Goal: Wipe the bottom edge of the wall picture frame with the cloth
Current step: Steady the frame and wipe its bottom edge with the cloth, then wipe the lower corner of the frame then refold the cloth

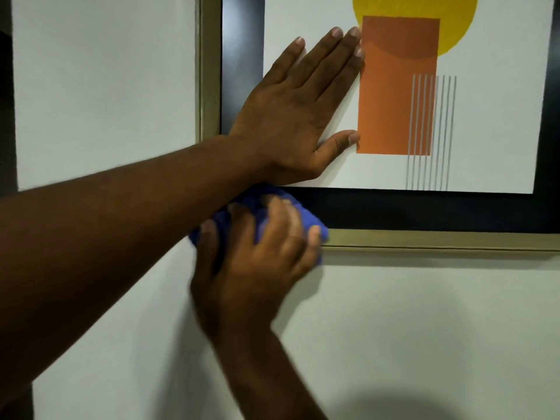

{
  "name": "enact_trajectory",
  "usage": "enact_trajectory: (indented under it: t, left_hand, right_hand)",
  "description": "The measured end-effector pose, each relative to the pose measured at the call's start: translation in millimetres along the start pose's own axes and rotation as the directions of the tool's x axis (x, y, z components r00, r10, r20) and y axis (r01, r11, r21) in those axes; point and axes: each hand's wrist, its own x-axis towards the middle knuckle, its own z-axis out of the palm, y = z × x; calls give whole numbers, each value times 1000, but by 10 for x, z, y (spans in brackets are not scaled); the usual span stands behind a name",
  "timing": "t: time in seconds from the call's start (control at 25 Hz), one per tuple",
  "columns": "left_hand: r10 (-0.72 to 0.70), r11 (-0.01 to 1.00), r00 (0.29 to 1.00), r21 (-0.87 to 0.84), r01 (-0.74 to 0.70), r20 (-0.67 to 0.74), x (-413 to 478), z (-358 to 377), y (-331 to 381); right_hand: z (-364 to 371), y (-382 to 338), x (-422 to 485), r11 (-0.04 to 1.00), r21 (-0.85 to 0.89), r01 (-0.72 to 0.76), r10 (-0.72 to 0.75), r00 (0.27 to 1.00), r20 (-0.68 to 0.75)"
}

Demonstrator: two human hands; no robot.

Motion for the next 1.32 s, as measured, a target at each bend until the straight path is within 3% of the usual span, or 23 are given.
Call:
enact_trajectory:
  t: [0.08,0.16,0.32,0.48,0.56,0.72,0.84,0.92,1.0,1.08,1.16,1.24,1.32]
  left_hand:
    - [-22,1000,1000,2,22,5,-16,15,-24]
    - [-30,1000,999,4,29,19,-6,-9,-21]
    - [-62,997,993,-43,67,105,-30,-92,29]
    - [-229,918,944,-271,291,236,-303,-255,349]
    - [-339,825,902,-376,422,267,-505,-340,739]
    - [-442,731,819,-383,565,367,-824,-360,1445]
    - [-522,634,769,-435,639,370,-799,-374,1730]
    - [-600,537,723,-498,681,341,-693,-460,1823]
    - [-641,508,716,-546,666,277,-625,-535,1907]
    - [-663,480,720,-621,620,205,-639,-606,2060]
    - [-707,359,681,-732,579,192,-669,-686,2251]
    - [-736,201,625,-797,569,261,-668,-705,2504]
    - [-757,59,558,-815,576,339,-664,-749,2730]
  right_hand:
    - [93,-119,-2,993,-116,-24,29,999,44]
    - [49,-54,29,993,-115,-7,14,998,60]
    - [-346,549,154,947,-16,320,-316,940,130]
    - [-885,1220,491,970,-95,224,-196,951,238]
    - [-1141,1374,587,980,0,197,-188,932,311]
    - [-1374,1557,698,943,330,40,-200,860,469]
    - [-1508,1688,827,922,388,10,-250,779,575]
    - [-1582,1738,890,921,387,36,-267,782,564]
    - [-1635,1792,900,923,382,44,-241,842,483]
    - [-1753,1879,857,924,383,-14,-160,894,418]
    - [-1926,1968,759,894,414,-170,-20,909,416]
    - [-2100,2145,596,799,455,-392,161,870,466]
    - [-2248,2260,457,631,476,-613,319,763,562]
